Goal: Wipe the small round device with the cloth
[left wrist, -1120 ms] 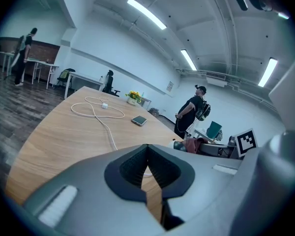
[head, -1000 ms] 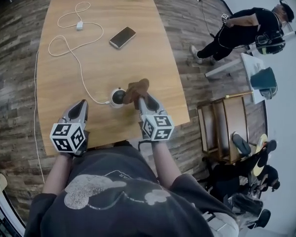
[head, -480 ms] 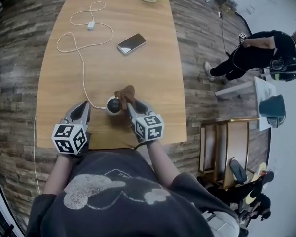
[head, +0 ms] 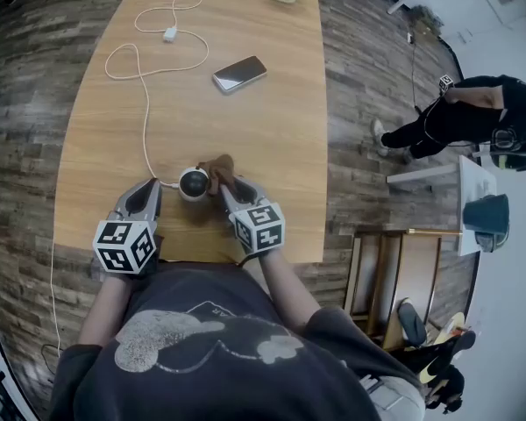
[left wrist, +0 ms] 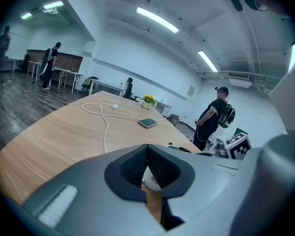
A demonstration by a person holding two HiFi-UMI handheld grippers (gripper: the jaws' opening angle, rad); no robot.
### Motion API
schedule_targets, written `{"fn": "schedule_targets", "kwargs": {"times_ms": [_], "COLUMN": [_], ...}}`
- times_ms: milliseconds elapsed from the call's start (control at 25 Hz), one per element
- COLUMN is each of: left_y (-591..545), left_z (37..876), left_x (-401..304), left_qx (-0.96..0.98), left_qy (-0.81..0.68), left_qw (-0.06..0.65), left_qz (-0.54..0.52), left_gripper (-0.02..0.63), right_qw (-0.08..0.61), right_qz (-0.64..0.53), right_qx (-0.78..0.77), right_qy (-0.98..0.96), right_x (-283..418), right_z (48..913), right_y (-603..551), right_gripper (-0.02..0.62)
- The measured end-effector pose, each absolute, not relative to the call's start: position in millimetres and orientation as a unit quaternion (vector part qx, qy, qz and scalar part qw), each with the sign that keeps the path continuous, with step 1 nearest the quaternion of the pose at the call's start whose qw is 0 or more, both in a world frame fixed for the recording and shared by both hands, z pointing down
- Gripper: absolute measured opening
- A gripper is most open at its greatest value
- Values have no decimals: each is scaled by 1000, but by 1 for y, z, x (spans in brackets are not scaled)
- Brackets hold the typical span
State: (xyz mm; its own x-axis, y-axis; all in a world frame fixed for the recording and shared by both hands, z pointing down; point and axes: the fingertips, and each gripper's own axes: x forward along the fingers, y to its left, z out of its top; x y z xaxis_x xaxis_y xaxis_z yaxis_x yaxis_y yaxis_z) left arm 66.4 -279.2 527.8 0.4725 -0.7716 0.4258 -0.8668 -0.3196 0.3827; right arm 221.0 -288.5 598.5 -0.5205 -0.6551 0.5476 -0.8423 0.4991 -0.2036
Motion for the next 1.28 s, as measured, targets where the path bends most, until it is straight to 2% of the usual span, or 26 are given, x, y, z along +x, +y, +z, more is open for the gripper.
{"fn": "schedule_targets", "kwargs": {"times_ms": [320,600,800,1280], "left_y": [-284,-297,-299,-298], "left_z": [516,500,500,518], "left_x": [60,58,55,44], "left_qx": [799,801,801,792], "left_qy": [-532,-538,-537,-538], "left_qw": [272,255,256,281], "left_qz": [65,60,67,72], "left_gripper": [18,18,18,18], "right_qw": [168,131,157,249], "right_qz": [166,143,154,198], "right_qx": [438,392,345,308], "right_qy": [-868,-899,-913,-897], "right_x": [236,203,179,175], "right_z": [536,495,509,569], "right_y": [-314,-335,-329,-329], "right_gripper": [77,77,77,78]}}
